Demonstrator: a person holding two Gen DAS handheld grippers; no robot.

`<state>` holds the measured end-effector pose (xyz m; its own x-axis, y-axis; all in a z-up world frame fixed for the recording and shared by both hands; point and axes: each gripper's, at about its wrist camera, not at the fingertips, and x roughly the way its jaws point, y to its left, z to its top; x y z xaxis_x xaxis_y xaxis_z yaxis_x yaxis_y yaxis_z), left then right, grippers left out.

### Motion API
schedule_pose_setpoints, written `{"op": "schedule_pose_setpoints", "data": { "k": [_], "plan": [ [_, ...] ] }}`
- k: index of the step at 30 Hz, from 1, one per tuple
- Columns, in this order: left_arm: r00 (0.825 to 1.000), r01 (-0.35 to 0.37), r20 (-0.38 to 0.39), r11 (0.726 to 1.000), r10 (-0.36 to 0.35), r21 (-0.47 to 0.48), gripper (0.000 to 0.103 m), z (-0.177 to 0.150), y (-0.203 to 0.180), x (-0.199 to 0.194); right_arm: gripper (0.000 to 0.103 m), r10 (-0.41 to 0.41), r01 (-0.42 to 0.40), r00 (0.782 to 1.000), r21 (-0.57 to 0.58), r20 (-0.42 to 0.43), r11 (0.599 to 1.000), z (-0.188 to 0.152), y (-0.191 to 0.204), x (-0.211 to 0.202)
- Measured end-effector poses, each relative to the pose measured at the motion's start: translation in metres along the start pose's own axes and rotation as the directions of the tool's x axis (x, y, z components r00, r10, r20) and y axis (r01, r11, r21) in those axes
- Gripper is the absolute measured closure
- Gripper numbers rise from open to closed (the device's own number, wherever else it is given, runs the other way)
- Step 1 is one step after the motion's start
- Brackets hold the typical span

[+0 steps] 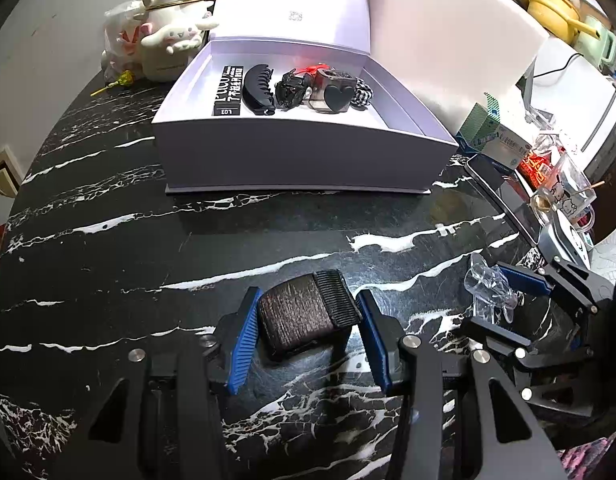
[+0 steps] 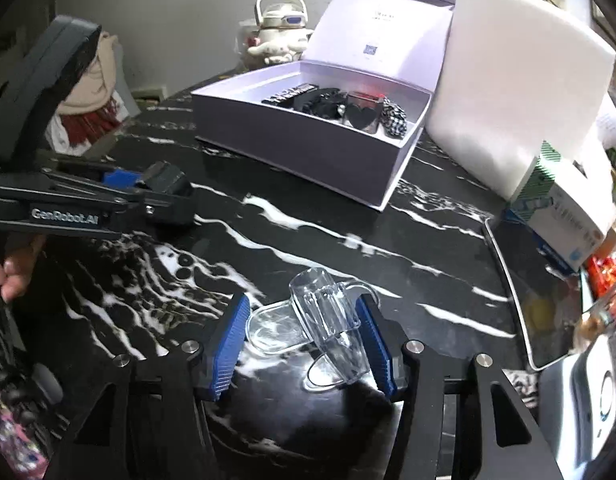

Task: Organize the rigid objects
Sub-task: 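Lift the clear plastic clip with the right tool while the left tool lifts the hair tie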

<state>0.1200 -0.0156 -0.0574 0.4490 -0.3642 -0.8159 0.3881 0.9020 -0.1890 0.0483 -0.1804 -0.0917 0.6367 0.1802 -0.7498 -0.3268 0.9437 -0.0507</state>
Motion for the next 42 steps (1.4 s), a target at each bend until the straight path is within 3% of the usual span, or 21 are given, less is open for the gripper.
{"op": "schedule_pose_setpoints", "data": {
  "k": [4,6,8,12,16,17,21,28,30,42],
  "plan": [
    [1.000,0.003,-0.002,1.000,-0.003,-0.002,0.056,0.001,-0.001,0.001,0.047,0.032,-0.033,0.999,0.062,0.019,0.998,-0.002,-0.010,-0.006],
    [1.000,0.001,-0.003,1.000,-0.001,0.001,0.056,0.001,-0.001,0.001,0.033,0.011,-0.013,0.999,0.075,0.032,0.997,-0.002,-0.012,-0.010],
    [1.000,-0.001,-0.004,1.000,0.001,0.004,0.056,0.001,-0.002,0.001,0.027,-0.005,0.001,0.999,0.076,0.053,0.997,-0.004,-0.014,-0.014],
    [1.000,-0.002,-0.005,1.000,0.002,0.006,0.056,0.001,-0.002,0.002,0.026,0.026,-0.034,0.997,0.119,0.069,0.992,-0.005,-0.020,-0.018],
    [1.000,-0.004,-0.005,1.000,0.004,0.007,0.056,0.002,-0.002,0.002,0.026,0.005,-0.013,0.999,0.159,0.053,0.987,-0.007,-0.026,-0.013],
    [1.000,-0.004,-0.005,1.000,0.004,0.007,0.056,0.002,-0.003,0.002,0.027,0.001,-0.009,0.999,0.166,0.051,0.986,-0.007,-0.027,-0.011],
    [1.000,-0.004,-0.005,1.000,0.004,0.007,0.056,0.001,-0.003,0.002,0.053,-0.015,0.005,0.999,0.203,0.051,0.979,-0.008,-0.032,-0.010],
    [1.000,-0.007,-0.005,1.000,0.007,0.011,0.056,0.001,-0.004,0.003,0.066,-0.012,0.000,0.998,0.200,0.058,0.980,-0.006,-0.030,-0.010],
    [1.000,-0.006,-0.005,1.000,0.007,0.014,0.056,0.001,-0.003,0.003,0.076,-0.013,0.003,0.998,0.175,0.058,0.985,-0.004,-0.025,-0.011],
    [1.000,-0.003,-0.021,1.000,0.003,0.017,0.056,0.002,-0.004,0.003,0.078,-0.001,-0.012,0.995,0.140,0.096,0.990,-0.002,-0.023,-0.018]
  ]
}}
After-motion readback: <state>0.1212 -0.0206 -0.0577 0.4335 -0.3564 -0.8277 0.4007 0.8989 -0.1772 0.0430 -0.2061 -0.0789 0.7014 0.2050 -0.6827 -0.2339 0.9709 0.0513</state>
